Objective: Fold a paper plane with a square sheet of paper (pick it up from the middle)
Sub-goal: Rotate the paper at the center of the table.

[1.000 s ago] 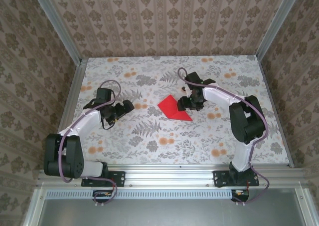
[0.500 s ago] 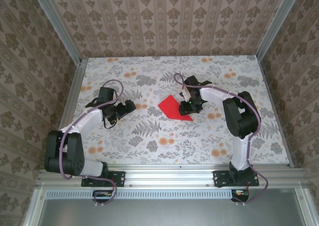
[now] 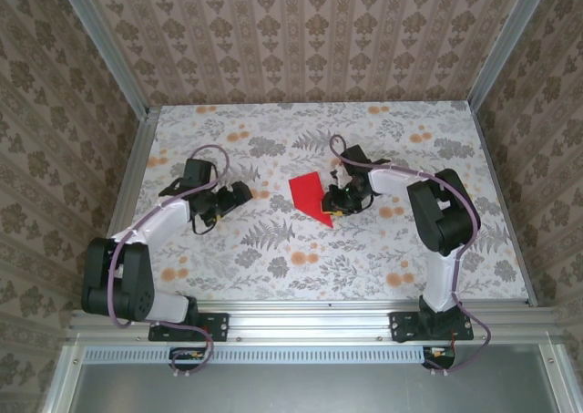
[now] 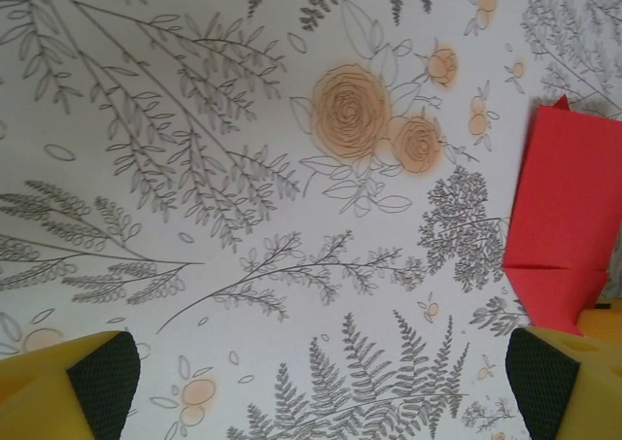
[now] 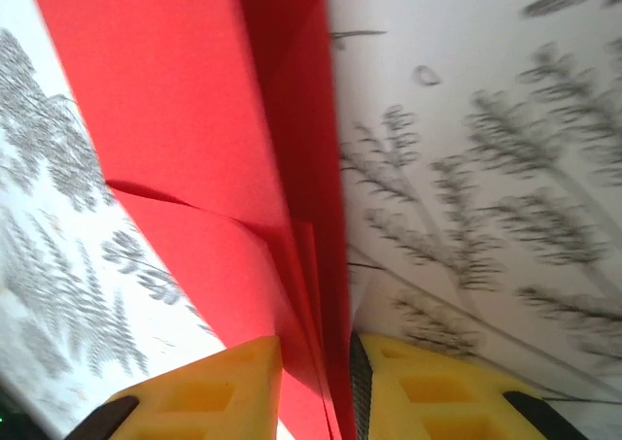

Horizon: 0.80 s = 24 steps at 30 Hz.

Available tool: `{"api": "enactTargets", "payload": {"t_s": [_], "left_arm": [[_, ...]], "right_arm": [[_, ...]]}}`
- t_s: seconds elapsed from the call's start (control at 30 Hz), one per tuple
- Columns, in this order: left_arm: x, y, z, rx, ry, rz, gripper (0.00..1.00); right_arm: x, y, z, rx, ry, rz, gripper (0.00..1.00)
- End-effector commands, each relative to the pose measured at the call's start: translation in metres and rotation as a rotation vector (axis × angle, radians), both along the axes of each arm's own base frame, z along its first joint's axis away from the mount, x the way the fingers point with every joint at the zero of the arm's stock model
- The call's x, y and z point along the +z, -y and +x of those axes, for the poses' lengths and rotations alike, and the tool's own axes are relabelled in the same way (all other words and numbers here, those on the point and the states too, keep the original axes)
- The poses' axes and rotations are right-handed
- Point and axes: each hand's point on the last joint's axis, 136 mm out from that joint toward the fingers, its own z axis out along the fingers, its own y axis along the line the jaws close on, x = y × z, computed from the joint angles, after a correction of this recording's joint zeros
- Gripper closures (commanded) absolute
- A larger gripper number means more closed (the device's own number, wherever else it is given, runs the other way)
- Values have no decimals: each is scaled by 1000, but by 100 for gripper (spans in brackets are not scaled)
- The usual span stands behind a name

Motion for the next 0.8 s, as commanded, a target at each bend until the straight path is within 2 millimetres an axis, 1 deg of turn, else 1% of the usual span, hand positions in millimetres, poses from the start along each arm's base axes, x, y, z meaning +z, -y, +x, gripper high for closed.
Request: {"api": "enactTargets", "payload": {"t_s": [0.0, 0.1, 0.17, 0.23, 0.3, 0.4, 0.47, 0.57, 0.77], "left_arm": [[-9, 10, -4, -5, -25, -31, 0], [-12, 17, -5, -16, -32, -33, 0], [-13, 21, -5, -25, -35, -36, 0], [-15, 26, -5, -35, -37, -40, 0], [-16, 30, -6, -44, -40, -40, 0], [-18, 36, -6, -58, -42, -43, 0], [-20, 39, -6, -61, -46, -45, 0], [-21, 44, -5, -62, -47, -54, 0], [-21, 50, -5, -68, -47, -57, 1]], "right_arm": [[11, -48, -13, -64, -61, 128, 72], [15, -58, -13, -95, -65, 138, 72], [17, -57, -11, -109, -56, 133, 71], [18, -46, -8, -124, -27, 71, 69], [26, -36, -6, -126, 13, 22, 68], [42, -27, -3, -117, 87, -17, 66], [49, -23, -1, -112, 124, -37, 65], [54, -30, 2, -72, 154, -38, 66], [56, -60, 3, 23, 173, -28, 71]]}}
